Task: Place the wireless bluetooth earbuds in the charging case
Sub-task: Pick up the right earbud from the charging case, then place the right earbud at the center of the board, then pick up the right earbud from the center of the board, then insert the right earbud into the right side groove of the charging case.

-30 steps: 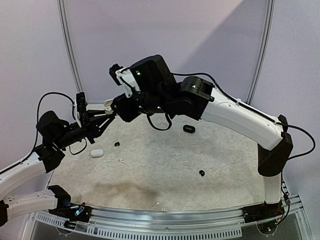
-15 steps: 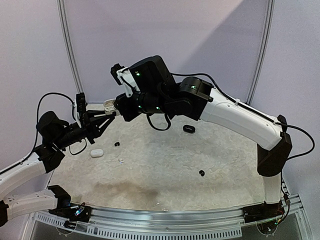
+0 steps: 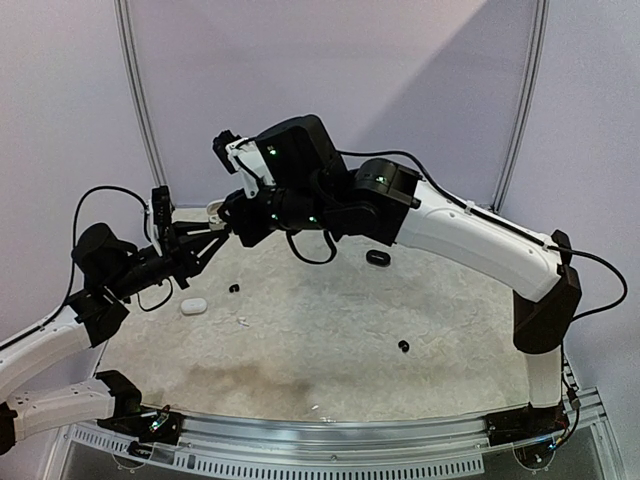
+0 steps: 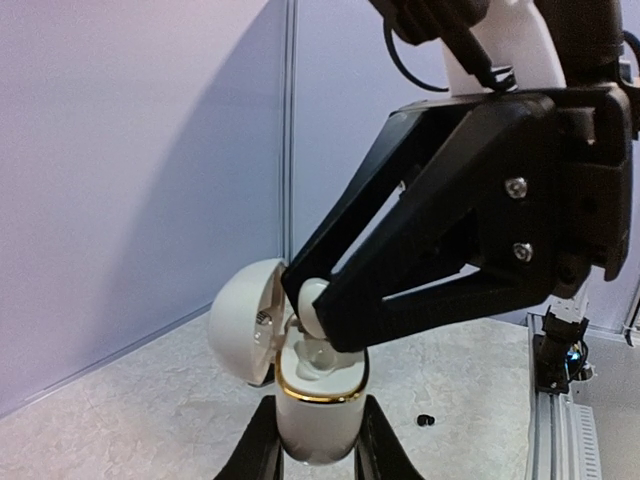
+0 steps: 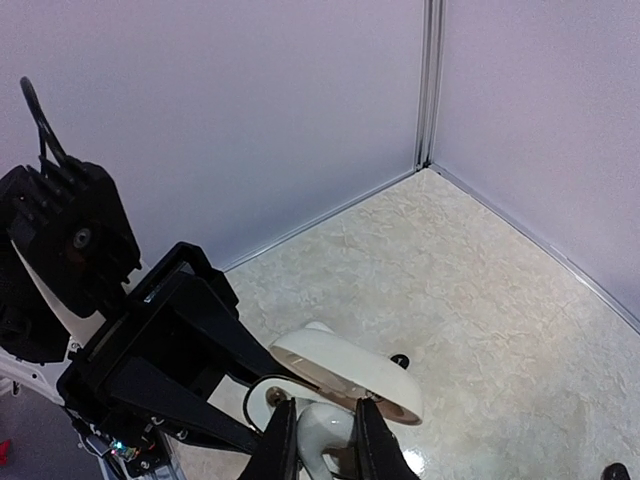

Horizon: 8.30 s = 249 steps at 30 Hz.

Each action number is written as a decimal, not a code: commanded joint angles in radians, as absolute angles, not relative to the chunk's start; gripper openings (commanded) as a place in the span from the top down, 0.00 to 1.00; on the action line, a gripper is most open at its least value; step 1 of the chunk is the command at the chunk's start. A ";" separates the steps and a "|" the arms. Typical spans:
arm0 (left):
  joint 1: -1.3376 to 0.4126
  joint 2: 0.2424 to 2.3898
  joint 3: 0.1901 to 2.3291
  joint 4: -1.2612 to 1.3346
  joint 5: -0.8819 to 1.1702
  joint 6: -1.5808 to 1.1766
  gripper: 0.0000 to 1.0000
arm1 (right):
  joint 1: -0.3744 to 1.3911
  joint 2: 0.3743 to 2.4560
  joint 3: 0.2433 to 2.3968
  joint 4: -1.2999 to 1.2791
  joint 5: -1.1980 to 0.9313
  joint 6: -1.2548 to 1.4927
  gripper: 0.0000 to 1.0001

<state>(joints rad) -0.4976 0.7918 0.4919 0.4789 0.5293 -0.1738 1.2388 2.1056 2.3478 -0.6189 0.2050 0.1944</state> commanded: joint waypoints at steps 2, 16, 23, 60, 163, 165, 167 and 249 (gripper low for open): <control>-0.509 0.772 0.495 0.442 0.511 -0.236 1.00 | 1.231 2.007 2.221 -0.483 0.128 0.156 0.94; -0.447 0.653 0.502 0.293 0.463 -0.281 1.00 | 1.146 1.803 2.056 -0.537 0.187 0.210 0.95; -0.430 0.591 0.476 0.248 0.446 -0.251 1.00 | 1.089 1.790 1.793 -0.773 0.249 0.438 0.96; -0.425 0.622 0.473 0.291 0.448 -0.187 1.00 | 1.088 2.144 1.585 -0.861 0.097 0.565 0.60; -0.413 0.612 0.490 0.236 0.510 -0.173 1.00 | 1.041 1.962 1.832 -0.775 -0.063 0.534 0.94; -0.413 0.621 0.496 0.254 0.543 -0.176 1.00 | 1.040 1.910 1.856 -0.700 -0.087 0.486 0.95; -0.413 0.638 0.512 0.265 0.581 -0.176 1.00 | 1.040 1.848 1.860 -0.600 -0.113 0.427 0.96; -0.508 0.934 0.790 0.315 1.115 0.075 1.00 | 1.126 1.911 2.271 -0.832 -0.436 -0.131 1.00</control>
